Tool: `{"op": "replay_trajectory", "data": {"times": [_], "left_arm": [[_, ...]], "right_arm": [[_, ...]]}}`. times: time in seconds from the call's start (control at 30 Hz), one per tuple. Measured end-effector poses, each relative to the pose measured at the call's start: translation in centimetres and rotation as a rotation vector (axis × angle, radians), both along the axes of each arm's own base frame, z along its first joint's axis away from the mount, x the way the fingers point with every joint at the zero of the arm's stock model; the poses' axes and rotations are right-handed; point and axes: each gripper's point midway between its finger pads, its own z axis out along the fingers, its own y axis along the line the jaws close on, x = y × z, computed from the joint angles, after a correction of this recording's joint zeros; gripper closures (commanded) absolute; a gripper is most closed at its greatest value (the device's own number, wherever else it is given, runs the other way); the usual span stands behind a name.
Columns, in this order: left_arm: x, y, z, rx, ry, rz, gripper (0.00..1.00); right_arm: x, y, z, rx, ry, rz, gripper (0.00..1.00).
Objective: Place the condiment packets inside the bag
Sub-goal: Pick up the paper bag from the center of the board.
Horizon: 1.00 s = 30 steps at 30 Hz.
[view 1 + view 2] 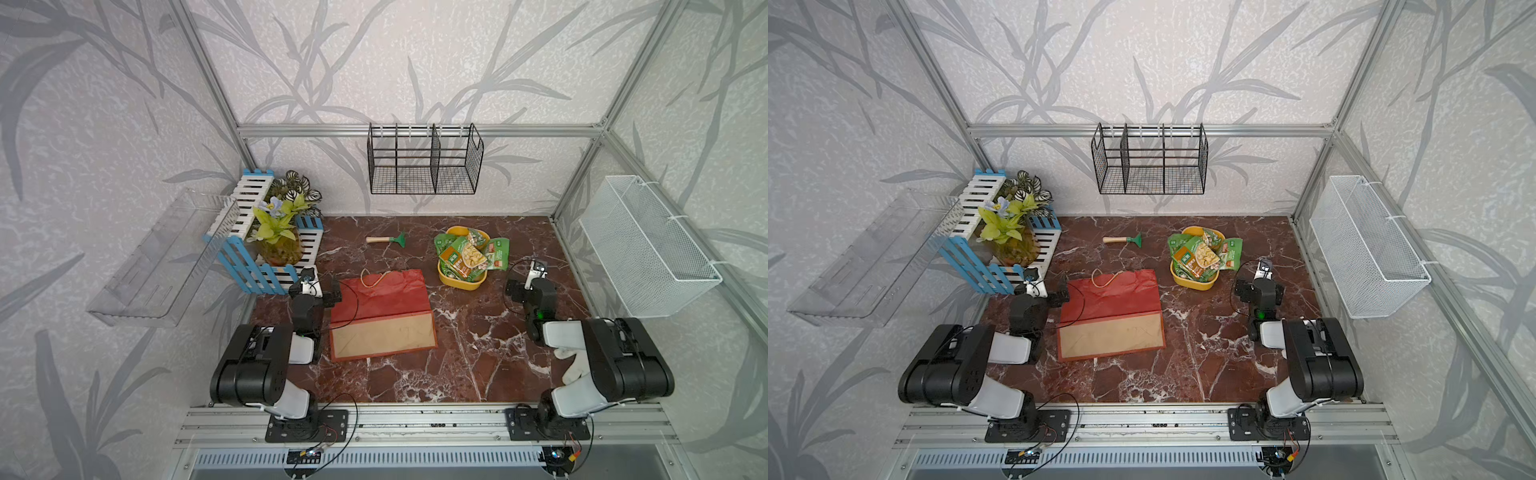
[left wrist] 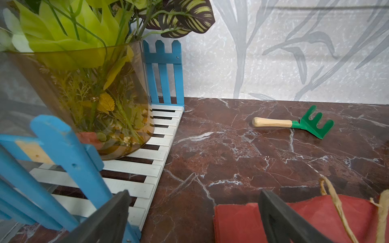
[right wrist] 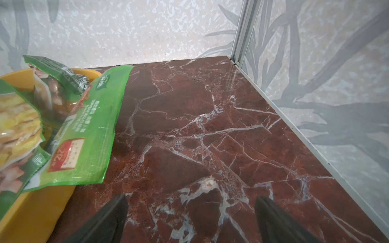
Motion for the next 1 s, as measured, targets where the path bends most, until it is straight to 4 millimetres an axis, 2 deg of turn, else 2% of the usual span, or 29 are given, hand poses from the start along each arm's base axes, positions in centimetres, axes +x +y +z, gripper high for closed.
{"op": "replay_trajectory", "data": {"times": [0.57, 0.63, 0.7, 0.77, 0.87, 0.93, 1.0], "left_arm": [[0.1, 0.0, 0.0, 0.0, 0.01, 0.0, 0.0], [0.8, -0.1, 0.8, 0.002, 0.038, -0.006, 0.0], [2.5, -0.5, 3.1, 0.006, 0.061, -0.031, 0.0], [4.5, -1.3, 7.4, 0.018, 0.066, -0.085, 0.0], [5.0, -2.8, 11.0, 0.026, 0.083, -0.174, 0.0], [4.3, -4.0, 10.9, 0.017, 0.126, -0.247, 0.0], [3.4, -5.2, 9.3, -0.008, 0.204, -0.313, 0.0]], "right_arm": [[0.0, 0.0, 0.0, 0.0, 0.003, -0.002, 0.01], [-0.2, 0.3, -0.1, -0.012, 0.014, 0.005, 0.01], [-0.6, 0.2, 0.2, -0.051, 0.061, -0.042, 0.01], [-0.2, 1.1, 2.4, -0.061, 0.084, -0.058, 0.01], [0.4, 2.1, 8.1, 0.023, -0.011, -0.062, 0.01], [-0.4, 2.2, 11.3, 0.132, -0.1, -0.076, 0.01], [-1.4, 2.8, 13.2, 0.248, -0.169, -0.036, 0.01]]}}
